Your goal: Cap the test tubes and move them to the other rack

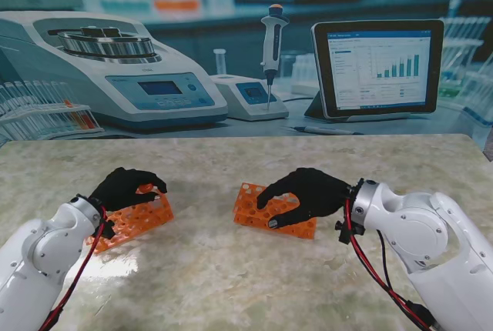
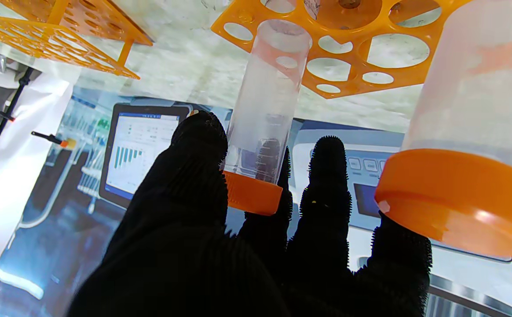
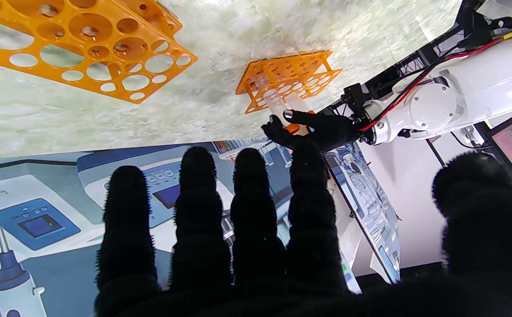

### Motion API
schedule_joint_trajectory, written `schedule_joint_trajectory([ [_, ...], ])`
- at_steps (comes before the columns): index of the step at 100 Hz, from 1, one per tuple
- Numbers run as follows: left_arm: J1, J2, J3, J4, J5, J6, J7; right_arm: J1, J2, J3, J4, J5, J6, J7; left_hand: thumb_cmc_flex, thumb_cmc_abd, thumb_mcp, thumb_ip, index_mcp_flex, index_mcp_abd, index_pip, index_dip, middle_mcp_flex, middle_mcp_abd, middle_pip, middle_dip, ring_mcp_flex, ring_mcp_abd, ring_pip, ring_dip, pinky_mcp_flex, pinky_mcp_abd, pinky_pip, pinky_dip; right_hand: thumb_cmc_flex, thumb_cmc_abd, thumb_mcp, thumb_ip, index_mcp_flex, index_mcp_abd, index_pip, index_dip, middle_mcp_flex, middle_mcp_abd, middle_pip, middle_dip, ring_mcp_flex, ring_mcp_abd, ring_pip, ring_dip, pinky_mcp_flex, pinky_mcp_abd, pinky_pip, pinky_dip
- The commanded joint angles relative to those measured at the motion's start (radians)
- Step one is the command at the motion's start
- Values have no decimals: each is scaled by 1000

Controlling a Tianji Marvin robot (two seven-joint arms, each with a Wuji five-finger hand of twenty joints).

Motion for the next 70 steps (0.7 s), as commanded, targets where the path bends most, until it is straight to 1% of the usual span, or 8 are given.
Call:
schedule_joint_trajectory([
  [1, 6, 5, -4, -23, -4, 1, -20, -5, 1, -2, 0, 2, 0, 3, -9, 31, -18, 37, 18, -44, -30, -22, -7, -33, -27, -33, -25, 29, -39, -43, -27, 41, -53, -45, -38, 30, -10, -11, 3, -20, 11, -10, 0, -37, 1, 4, -20, -5, 7, 6, -18, 19, 10, -6],
  [3, 7, 6, -5, -25, -3, 2, -23, -6, 1, -1, 0, 2, 0, 3, -11, 31, -18, 37, 18, -47, -33, -25, -8, -33, -30, -38, -28, 32, -44, -51, -28, 41, -58, -48, -39, 30, -10, -11, 3, -20, 11, -10, 1, -34, 1, 4, -20, -4, 7, 6, -17, 19, 10, -6],
  [6, 7, 6, -5, -27, -1, 1, -25, -6, 1, -1, 0, 1, -1, 3, -13, 30, -19, 37, 18, -48, -37, -27, -11, -6, -38, -50, -31, 37, -53, -67, -30, 41, -67, -54, -39, 30, -9, -11, 2, -20, 11, -10, 1, -36, 1, 4, -21, -5, 7, 6, -18, 19, 10, -6],
  [17, 8, 9, -5, -33, -1, 8, -44, -6, 1, -1, 0, 2, -2, 3, -29, 29, -27, 35, 9, -49, -77, -60, -28, -1, -67, -99, -74, 48, -86, -134, -56, 37, -123, -88, -39, 30, -9, -11, 2, -19, 11, -10, 1, -36, 1, 4, -21, -5, 7, 6, -19, 18, 10, -6],
  [36, 13, 15, -7, -53, -10, 32, -96, -8, 1, 0, -1, 2, -2, 3, -142, 82, -62, 17, -26, -20, -194, -142, -98, 9, -110, -201, -195, 58, -151, -267, -125, 33, -341, -223, -39, 30, -9, -11, 4, -19, 11, -10, 0, -36, 1, 4, -21, -5, 7, 6, -19, 18, 10, -6],
  [43, 16, 18, -10, -64, -8, 37, -115, -7, 1, -1, -1, 3, -1, 4, -163, 96, -72, 13, -32, -17, -205, -155, -117, 15, -118, -216, -218, 54, -160, -285, -135, 29, -386, -248, -40, 30, -9, -11, 2, -20, 10, -10, 1, -36, 1, 4, -22, -6, 7, 6, -18, 18, 10, -6],
  [62, 18, 17, -13, -74, -8, 31, -110, -6, 1, -3, 0, 3, -1, 4, -195, 130, -85, 10, -51, -2, -220, -172, -153, 7, -120, -236, -249, 46, -167, -310, -153, 17, -468, -288, -41, 30, -9, -11, 2, -20, 10, -10, 1, -33, 1, 4, -23, -3, 7, 6, -20, 18, 9, -6],
  [70, 20, 16, -16, -83, -9, 28, -106, -10, 1, 1, -2, 1, -3, 2, -209, 159, -88, 10, -70, 30, -232, -181, -167, 5, -124, -241, -260, 39, -171, -316, -158, 12, -481, -293, -41, 31, -8, -11, 0, -20, 10, -11, 1, -33, 1, 4, -24, -4, 6, 6, -20, 18, 9, -6],
])
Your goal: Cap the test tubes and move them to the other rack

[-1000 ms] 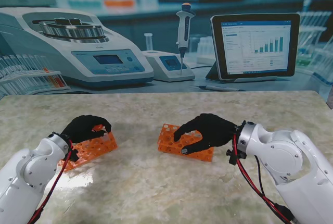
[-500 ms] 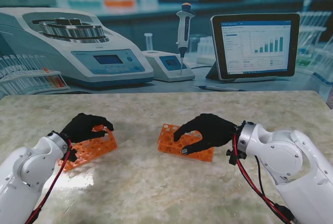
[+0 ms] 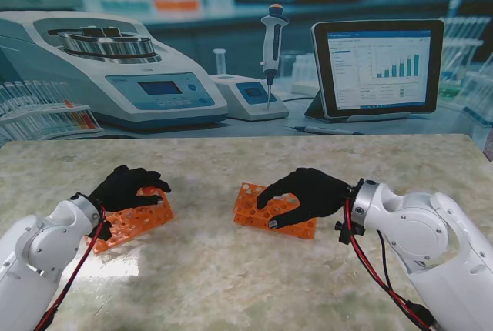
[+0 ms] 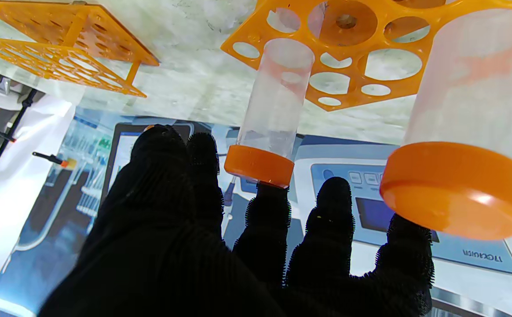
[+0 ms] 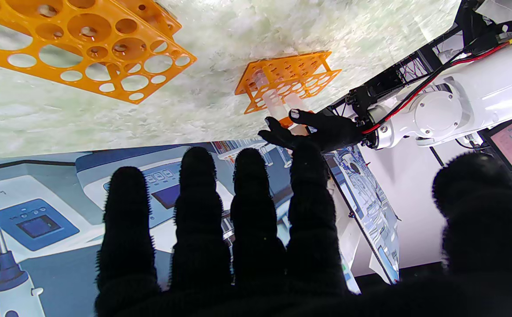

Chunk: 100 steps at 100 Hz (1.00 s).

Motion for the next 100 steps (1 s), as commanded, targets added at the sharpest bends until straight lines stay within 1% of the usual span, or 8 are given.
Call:
schedule_joint_trajectory([
  [1, 4, -1, -5, -20, -3, -5, 1, -10, 0, 2, -3, 0, -1, 1, -23, 53, -26, 7, -26, 37, -31, -18, -42, 5, -16, -30, -43, -7, -20, -15, -24, 9, -58, -45, -40, 31, -8, -11, 1, -20, 10, -11, 1, -34, 1, 4, -22, -4, 4, 5, -13, 18, 9, -6],
  [11, 11, -3, -11, -41, -8, -8, 6, -19, -1, 11, -7, -1, -6, -6, -34, 92, -38, 7, -43, 69, -60, -39, -59, 9, -25, -48, -53, -15, -22, -25, -34, -2, -89, -59, -41, 30, -9, -11, 2, -18, 10, -11, 1, -33, 1, 4, -21, -6, 5, 5, -13, 18, 9, -6],
  [27, 26, -6, -18, -82, -25, -15, 11, -41, -6, 28, -14, -11, -17, -34, -48, 119, -47, 8, -71, 88, -89, -58, -69, 8, -23, -57, -70, -41, -26, -31, -42, -19, -116, -72, -39, 32, -8, -11, -18, -3, 1, -14, -4, -23, -1, 3, -23, -3, 4, 5, -14, 18, 8, -6],
  [37, 43, -10, -20, -118, -27, -7, 18, -59, -11, 40, -18, -20, -27, -61, -43, 139, -44, 9, -64, 88, -88, -60, -65, 4, -15, -54, -62, -40, -20, -29, -37, -23, -120, -72, -39, 33, -8, -10, -27, 14, -7, -18, -8, -8, 0, 5, -19, -1, 8, 7, -12, 17, 10, -5],
  [57, 61, -21, -1, -158, -54, 6, 58, -98, -14, 69, -22, -27, -45, -83, -45, 153, -49, 8, -62, 93, -87, -60, -59, 6, -12, -49, -42, -35, -11, -22, -22, -19, -116, -65, -39, 39, -9, -9, -30, 22, -12, -20, -13, -5, 1, 7, -20, 0, 9, 10, -15, 18, 9, -5],
  [71, 55, -32, 37, -165, -87, 12, 95, -130, -19, 94, -21, -37, -59, -110, -50, 165, -51, 9, -101, 111, -115, -74, -61, 3, -13, -47, -36, -37, -10, -18, -18, -19, -113, -60, -37, 44, -11, -8, -37, 27, -16, -21, -26, 2, -5, 5, -21, -17, 5, 7, -17, 17, 7, -5],
  [84, 45, -43, 94, -163, -128, 27, 129, -165, -24, 122, -16, -40, -72, -140, -53, 168, -52, 9, -93, 119, -117, -79, -54, 9, -9, -43, -28, -29, -7, -14, -10, -13, -106, -54, -37, 47, -13, -7, -39, 31, -19, -23, -34, 6, -10, 1, -24, -36, -6, -2, -22, 15, 0, -10],
  [100, 24, -56, 177, -143, -165, 60, 173, -210, -32, 154, -9, -46, -89, -180, -56, 172, -53, 9, -80, 128, -115, -80, -48, 17, -10, -39, -18, -20, -5, -10, 5, -4, -95, -48, -34, 51, -16, -7, -42, 32, -22, -24, -39, 12, -13, -4, -28, -30, -14, -13, -24, 16, -4, -14],
])
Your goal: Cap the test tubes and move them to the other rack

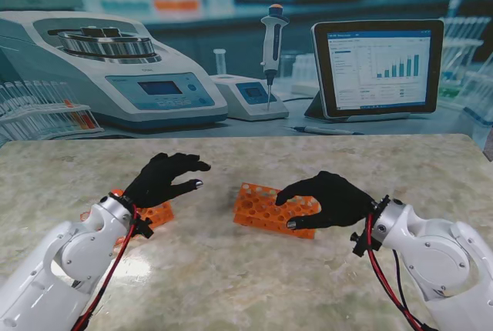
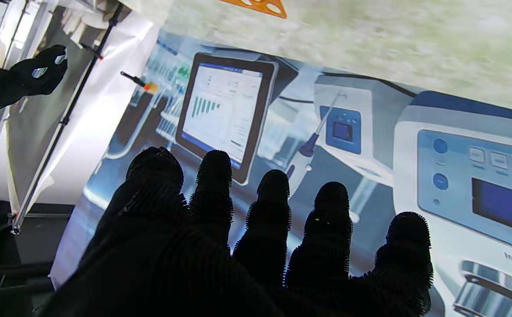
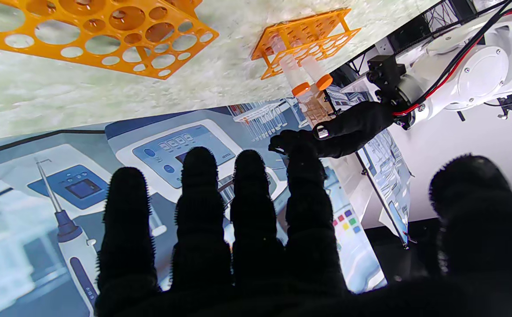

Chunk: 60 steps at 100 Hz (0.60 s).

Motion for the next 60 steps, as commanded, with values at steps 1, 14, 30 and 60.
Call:
schedule_joint_trajectory([
  [1, -6, -21, 29, 6, -2, 16, 4, -29, -5, 10, 9, -5, -6, -7, -20, 44, -21, 8, 3, 18, -24, -16, 2, 15, 3, -2, 17, 3, 1, 7, 6, 9, -22, -11, -33, 27, -14, -7, -40, 5, -19, -8, -24, 13, -13, -4, -28, -17, -11, -15, -20, 16, -5, -14],
  [14, -19, -37, 92, 27, -45, 44, 54, -69, -13, 33, 15, -17, -23, -50, -20, 46, -22, 7, 18, 29, -23, -15, 24, 27, 7, 2, 52, 16, 11, 14, 61, 90, 27, 8, -31, 32, -17, -6, -42, 6, -20, -9, -28, 11, -13, -7, -32, -13, -11, -20, -22, 16, -6, -16],
  [30, -20, -54, 139, 46, -68, 60, 115, -121, -25, 52, 25, -43, -43, -112, -22, 51, -23, 5, 23, 40, -30, -20, 41, 38, 6, 5, 84, 29, 18, 21, 84, 126, 89, 16, -27, 42, -22, -5, -43, 9, -21, -9, -30, 14, -13, -9, -36, -9, -10, -23, -25, 16, -7, -18],
  [60, 17, -62, 164, 43, -100, 78, 139, -177, -45, 53, 84, -89, -72, -225, -15, 63, -24, 1, 37, 93, -61, -44, 56, 72, -9, -11, 118, 49, 21, 20, 97, 144, 122, -14, -19, 48, -32, -2, -40, 8, -21, -8, -28, 8, -10, -10, -39, -5, -8, -24, -27, 17, -6, -19],
])
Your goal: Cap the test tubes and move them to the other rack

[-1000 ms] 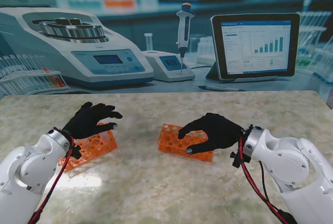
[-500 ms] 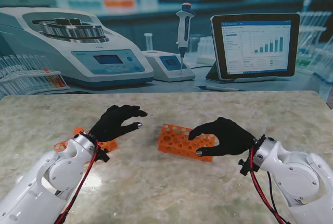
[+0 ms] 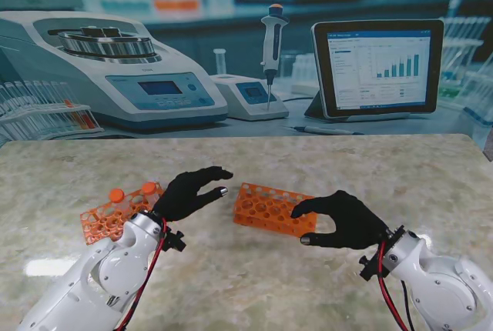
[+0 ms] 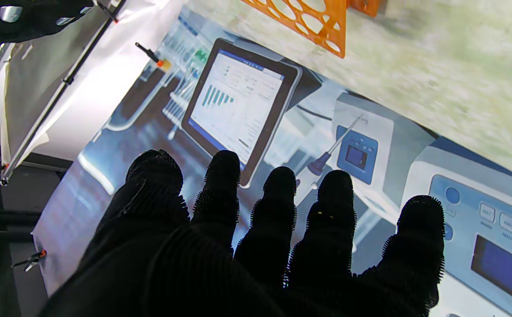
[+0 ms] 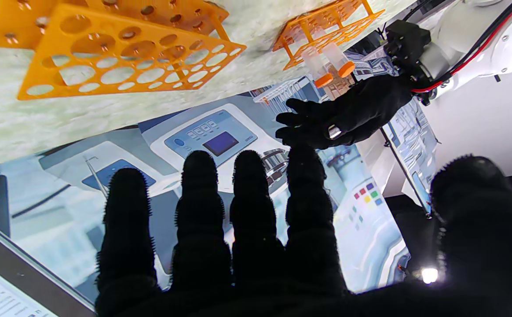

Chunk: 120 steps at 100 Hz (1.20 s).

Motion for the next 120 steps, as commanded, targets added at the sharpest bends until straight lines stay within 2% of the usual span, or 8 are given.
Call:
schedule_joint_trajectory([
  [1, 17, -4, 9, 0, -10, 1, -3, -17, -9, -9, 31, -9, 2, -8, -8, 48, -24, 1, 18, 22, -39, -23, 25, 11, -13, -12, 30, 15, 10, 4, 2, 46, 40, -15, -20, 48, -22, -2, -40, 5, -20, -7, -26, 6, -10, -9, -20, -4, 9, -5, -18, 17, -6, -18],
  [34, 43, -12, 31, 36, -9, 11, 41, 6, -13, -37, 111, -9, 24, -32, -9, 49, -24, 0, 29, 22, -35, -24, 32, 12, -10, -14, 26, 11, 9, 2, 2, 41, 42, -37, -11, 49, -29, -1, -34, 6, -18, -6, -25, 2, -9, -9, -25, 4, 11, -4, -24, 18, -6, -18],
  [71, 38, -8, 53, 58, -25, 47, 11, 24, -12, -55, 130, 0, 52, -23, 0, 51, -23, -1, 70, 64, -35, -26, 39, 13, -9, -13, 28, 16, 9, 2, 0, 38, 46, -52, 5, 47, -32, 2, -26, 2, -11, -1, -11, 11, 0, -1, -15, 14, 22, 5, -21, 21, -1, -14],
  [77, 41, -8, 50, 56, -21, 45, 11, 25, -13, -61, 130, 1, 66, -22, -1, 51, -24, -1, 73, 61, -37, -26, 40, 11, -8, -12, 29, 14, 10, 2, 1, 38, 48, -53, 23, 44, -27, 4, -22, 5, -8, 1, -5, 15, 4, 2, -10, 16, 25, 8, -20, 20, 1, -12],
  [84, 48, -7, 42, 52, -18, 38, 14, 29, -14, -71, 131, -10, 88, -29, -3, 52, -24, -1, 75, 57, -37, -25, 41, 11, -7, -12, 29, 13, 10, 2, 0, 34, 48, -56, 104, 58, -48, 11, -12, 4, 2, 8, 6, 18, 12, 14, -3, 19, 32, 20, -15, 22, 6, -6],
  [86, 50, -7, 39, 50, -17, 35, 15, 31, -15, -74, 132, -15, 93, -33, -3, 51, -25, -1, 76, 56, -36, -25, 42, 11, -7, -11, 29, 15, 10, 2, -1, 33, 48, -56, 147, 73, -103, 16, -11, 5, 6, 12, 10, 18, 13, 21, 1, 18, 30, 24, -14, 23, 7, -2],
  [90, 55, -7, 34, 46, -15, 31, 16, 36, -15, -81, 134, -16, 102, -35, -2, 51, -24, -1, 78, 57, -35, -24, 41, 10, -7, -11, 29, 13, 10, 2, -2, 33, 48, -57, 174, 75, -115, 22, -9, 5, 7, 14, 13, 19, 13, 23, 3, 17, 30, 25, -11, 22, 8, -1],
  [120, 64, -6, 25, 37, -4, 25, 22, 67, -12, -112, 158, 6, 131, -11, -5, 50, -24, -1, 80, 55, -34, -19, 43, 9, -6, -10, 30, 23, 11, 3, 1, 34, 54, -61, 204, 80, -130, 30, -10, 9, 5, 14, 14, 20, 11, 23, 2, 17, 30, 25, -15, 24, 6, 0],
])
